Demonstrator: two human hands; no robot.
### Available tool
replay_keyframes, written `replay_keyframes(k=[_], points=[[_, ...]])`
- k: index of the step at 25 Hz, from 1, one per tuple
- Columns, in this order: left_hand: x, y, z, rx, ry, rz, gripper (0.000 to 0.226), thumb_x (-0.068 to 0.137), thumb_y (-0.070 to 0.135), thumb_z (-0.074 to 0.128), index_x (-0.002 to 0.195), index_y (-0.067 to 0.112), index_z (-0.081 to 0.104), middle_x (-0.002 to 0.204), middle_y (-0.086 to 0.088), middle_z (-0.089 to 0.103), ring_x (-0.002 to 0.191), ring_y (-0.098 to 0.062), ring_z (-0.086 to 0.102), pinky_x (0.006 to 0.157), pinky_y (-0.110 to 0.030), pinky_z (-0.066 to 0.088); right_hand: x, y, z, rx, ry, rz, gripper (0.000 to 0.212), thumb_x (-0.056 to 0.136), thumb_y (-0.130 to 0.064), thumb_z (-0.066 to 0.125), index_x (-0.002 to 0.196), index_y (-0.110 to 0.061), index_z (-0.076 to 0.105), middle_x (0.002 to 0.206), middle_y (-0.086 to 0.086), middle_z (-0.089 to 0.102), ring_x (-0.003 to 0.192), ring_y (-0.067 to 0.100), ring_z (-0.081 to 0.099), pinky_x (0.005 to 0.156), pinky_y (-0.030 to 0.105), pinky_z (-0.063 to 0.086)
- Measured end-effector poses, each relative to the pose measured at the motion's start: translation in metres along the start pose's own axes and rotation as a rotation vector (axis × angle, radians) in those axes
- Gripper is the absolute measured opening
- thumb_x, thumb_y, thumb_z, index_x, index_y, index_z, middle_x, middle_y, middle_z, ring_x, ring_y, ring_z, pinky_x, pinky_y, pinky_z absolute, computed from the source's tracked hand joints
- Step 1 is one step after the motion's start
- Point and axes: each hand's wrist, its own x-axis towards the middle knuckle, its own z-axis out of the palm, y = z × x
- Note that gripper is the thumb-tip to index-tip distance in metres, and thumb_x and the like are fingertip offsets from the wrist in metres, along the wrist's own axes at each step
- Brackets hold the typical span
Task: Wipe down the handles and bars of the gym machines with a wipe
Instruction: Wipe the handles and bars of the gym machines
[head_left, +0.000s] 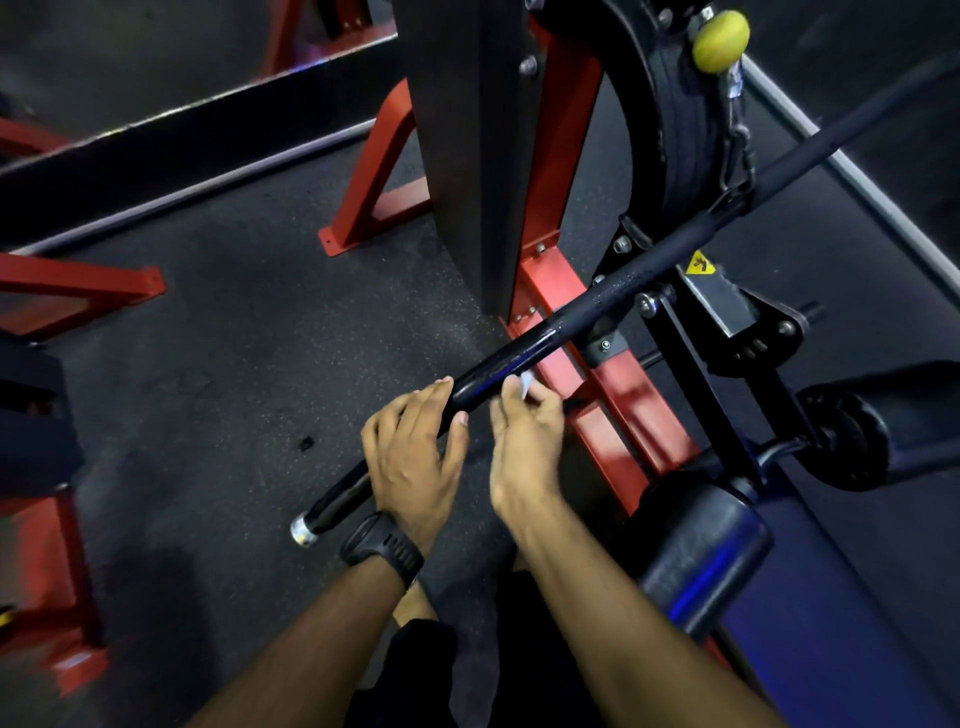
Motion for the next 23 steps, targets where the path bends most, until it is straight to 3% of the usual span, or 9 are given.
replay_keyframes(k=[3,6,8,12,13,16,19,22,23], points=[[0.003,0.003,0.002,0.037,0.002,0.006,0.043,0.096,0.041,0.043,0.131,0.022,0.058,0.123,0.007,0.065,0.112,-0.016,0.051,0.099,-0.041,0.035,0.007,0.008,-0.011,-0.42,0.063,-0.395,0.007,0.093,-0.011,0.057,0.098,-0.016,0.058,0.112,0.014,0.06,0.105,0.024,0.059,0.101,0.032,0.046],[0.007,0.006,0.001,0.046,0.032,0.014,0.042,0.096,0.041,0.044,0.13,0.022,0.058,0.122,0.008,0.065,0.112,-0.015,0.05,0.1,-0.041,0.034,0.018,-0.008,-0.023,-0.85,-0.106,-0.878,0.016,0.091,0.0,0.057,0.106,0.0,0.062,0.11,0.015,0.055,0.11,0.024,0.051,0.101,0.025,0.038],[0.011,0.008,0.003,0.047,0.041,0.018,0.041,0.096,0.04,0.045,0.129,0.021,0.059,0.122,0.008,0.065,0.112,-0.014,0.048,0.1,-0.042,0.034,0.027,-0.022,-0.025,-0.999,-0.185,-1.047,0.018,0.091,0.001,0.057,0.106,-0.004,0.066,0.111,0.011,0.058,0.107,0.023,0.052,0.1,0.026,0.038],[0.018,0.013,0.003,0.02,0.057,0.047,0.041,0.096,0.039,0.046,0.128,0.019,0.062,0.124,0.006,0.065,0.112,-0.013,0.046,0.1,-0.039,0.032,0.056,-0.055,-0.026,-1.396,-0.677,-1.404,0.027,0.086,0.003,0.056,0.109,-0.004,0.067,0.115,0.01,0.063,0.105,0.028,0.053,0.099,0.029,0.041],[0.021,0.015,0.004,0.012,0.053,0.07,0.04,0.096,0.039,0.046,0.127,0.019,0.063,0.125,0.006,0.065,0.113,-0.014,0.047,0.1,-0.038,0.033,0.066,-0.064,-0.025,-1.441,-0.738,-1.438,0.03,0.084,0.004,0.055,0.11,-0.004,0.067,0.113,0.009,0.063,0.106,0.027,0.052,0.097,0.031,0.044],[0.027,0.022,0.011,0.027,0.051,0.094,0.04,0.096,0.039,0.047,0.126,0.02,0.063,0.124,0.006,0.065,0.112,-0.017,0.052,0.099,-0.042,0.039,0.071,-0.079,-0.015,-1.459,-0.654,-1.355,0.033,0.083,-0.005,0.045,0.107,-0.006,0.068,0.11,0.007,0.064,0.107,0.025,0.053,0.093,0.033,0.046],[0.03,0.03,0.016,0.083,0.076,0.071,0.038,0.096,0.042,0.047,0.124,0.023,0.064,0.117,0.009,0.067,0.106,-0.017,0.056,0.095,-0.039,0.039,0.078,-0.084,-0.015,-1.589,-0.863,-1.447,0.035,0.08,-0.005,0.046,0.109,-0.005,0.067,0.112,0.008,0.064,0.108,0.025,0.053,0.094,0.033,0.046],[0.029,0.032,0.019,0.094,0.091,0.065,0.035,0.095,0.042,0.049,0.118,0.024,0.067,0.112,0.01,0.069,0.102,-0.016,0.058,0.093,-0.038,0.038,0.082,-0.092,-0.01,-1.55,-0.69,-1.239,0.03,0.078,-0.003,0.049,0.1,-0.01,0.069,0.106,0.005,0.065,0.103,0.027,0.059,0.087,0.041,0.051],[0.028,0.031,0.019,0.087,0.096,0.063,0.034,0.095,0.041,0.05,0.117,0.023,0.068,0.111,0.01,0.069,0.101,-0.016,0.058,0.093,-0.038,0.038,0.077,-0.089,-0.008,-1.554,-0.753,-1.217,0.03,0.078,-0.002,0.049,0.1,-0.011,0.068,0.104,0.004,0.066,0.102,0.027,0.06,0.088,0.04,0.051]])
